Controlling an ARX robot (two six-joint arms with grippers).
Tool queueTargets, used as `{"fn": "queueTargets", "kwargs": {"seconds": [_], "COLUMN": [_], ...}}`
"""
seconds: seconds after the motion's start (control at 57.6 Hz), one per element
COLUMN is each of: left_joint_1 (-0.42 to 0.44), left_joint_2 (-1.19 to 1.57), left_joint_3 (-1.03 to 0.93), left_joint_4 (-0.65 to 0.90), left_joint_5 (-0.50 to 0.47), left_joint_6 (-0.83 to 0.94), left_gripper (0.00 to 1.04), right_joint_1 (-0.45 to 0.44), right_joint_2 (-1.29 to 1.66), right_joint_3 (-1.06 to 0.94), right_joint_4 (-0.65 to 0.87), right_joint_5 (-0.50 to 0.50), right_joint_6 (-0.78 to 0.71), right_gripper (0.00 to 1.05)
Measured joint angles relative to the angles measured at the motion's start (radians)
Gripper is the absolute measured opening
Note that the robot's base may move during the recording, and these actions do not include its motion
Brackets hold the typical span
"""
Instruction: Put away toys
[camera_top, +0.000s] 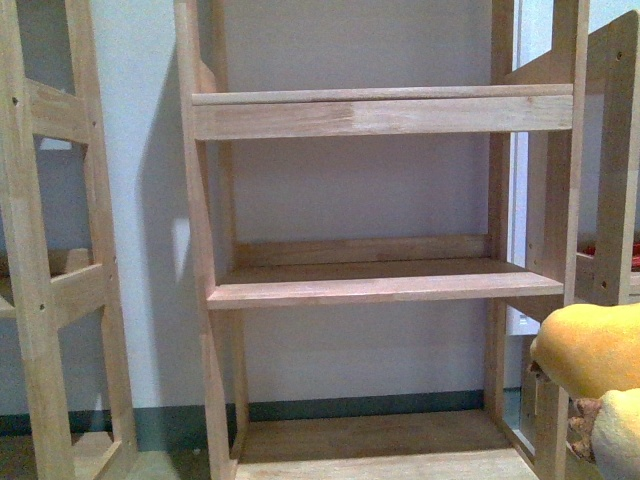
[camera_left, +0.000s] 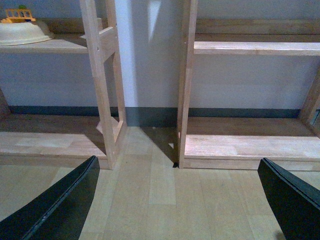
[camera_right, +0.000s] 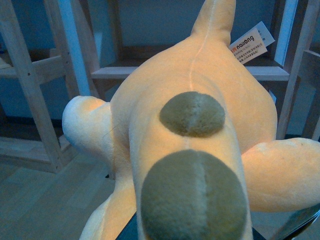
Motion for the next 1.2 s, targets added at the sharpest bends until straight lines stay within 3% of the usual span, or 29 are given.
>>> {"fn": "queueTargets", "kwargs": {"seconds": [1.197], "left_joint_1": [0.0], "left_joint_2": [0.0], "left_joint_3": [0.0], "left_joint_4": [0.0], "left_joint_5": [0.0], "left_joint_6": [0.0], "left_gripper": [0.98], "right_joint_1": [0.0], "right_joint_2": [0.0], "right_joint_3": [0.0], "right_joint_4": [0.0], "right_joint_5": [0.0], "right_joint_6": [0.0], "right_gripper": [0.09]}}
